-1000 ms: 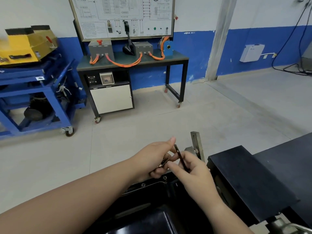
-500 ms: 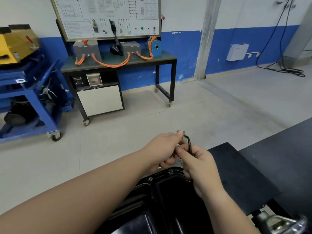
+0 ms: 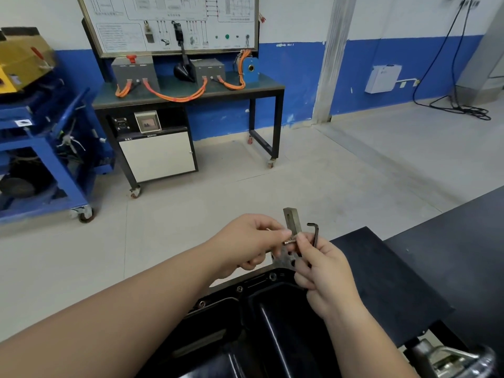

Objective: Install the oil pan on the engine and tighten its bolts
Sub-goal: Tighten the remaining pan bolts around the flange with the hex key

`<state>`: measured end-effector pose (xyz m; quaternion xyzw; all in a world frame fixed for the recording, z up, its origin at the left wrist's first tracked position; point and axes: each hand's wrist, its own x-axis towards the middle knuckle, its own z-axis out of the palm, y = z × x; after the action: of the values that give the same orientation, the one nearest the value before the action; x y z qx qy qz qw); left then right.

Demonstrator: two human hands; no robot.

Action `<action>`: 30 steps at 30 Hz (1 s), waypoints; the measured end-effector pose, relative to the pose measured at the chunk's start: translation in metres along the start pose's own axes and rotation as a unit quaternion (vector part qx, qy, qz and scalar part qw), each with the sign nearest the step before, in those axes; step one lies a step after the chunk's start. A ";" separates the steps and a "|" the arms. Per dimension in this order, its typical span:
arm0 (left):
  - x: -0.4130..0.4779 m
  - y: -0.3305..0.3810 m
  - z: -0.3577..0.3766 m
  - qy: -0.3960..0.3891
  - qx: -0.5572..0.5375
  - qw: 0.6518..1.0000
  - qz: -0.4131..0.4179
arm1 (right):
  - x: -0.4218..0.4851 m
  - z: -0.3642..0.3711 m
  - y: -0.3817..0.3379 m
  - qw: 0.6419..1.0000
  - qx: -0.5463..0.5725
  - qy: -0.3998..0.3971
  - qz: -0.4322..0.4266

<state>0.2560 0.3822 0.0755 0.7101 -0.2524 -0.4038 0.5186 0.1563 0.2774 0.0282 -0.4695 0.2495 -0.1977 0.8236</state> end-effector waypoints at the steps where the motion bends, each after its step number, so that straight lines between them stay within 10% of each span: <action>1: -0.001 0.000 -0.001 -0.005 0.016 1.000 0.015 | 0.001 0.000 0.001 1.000 0.027 0.001 0.015; 9: 0.001 -0.003 0.002 0.045 0.138 0.977 0.154 | 0.002 -0.002 0.006 0.993 0.093 -0.038 0.058; 30: 0.018 -0.028 -0.009 -0.011 0.490 0.866 0.102 | 0.002 -0.025 0.006 0.959 0.037 0.187 -0.208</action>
<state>0.2720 0.3828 0.0449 0.8386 -0.4945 -0.1808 0.1394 0.1434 0.2622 0.0121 -0.4351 0.2880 -0.4582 0.7196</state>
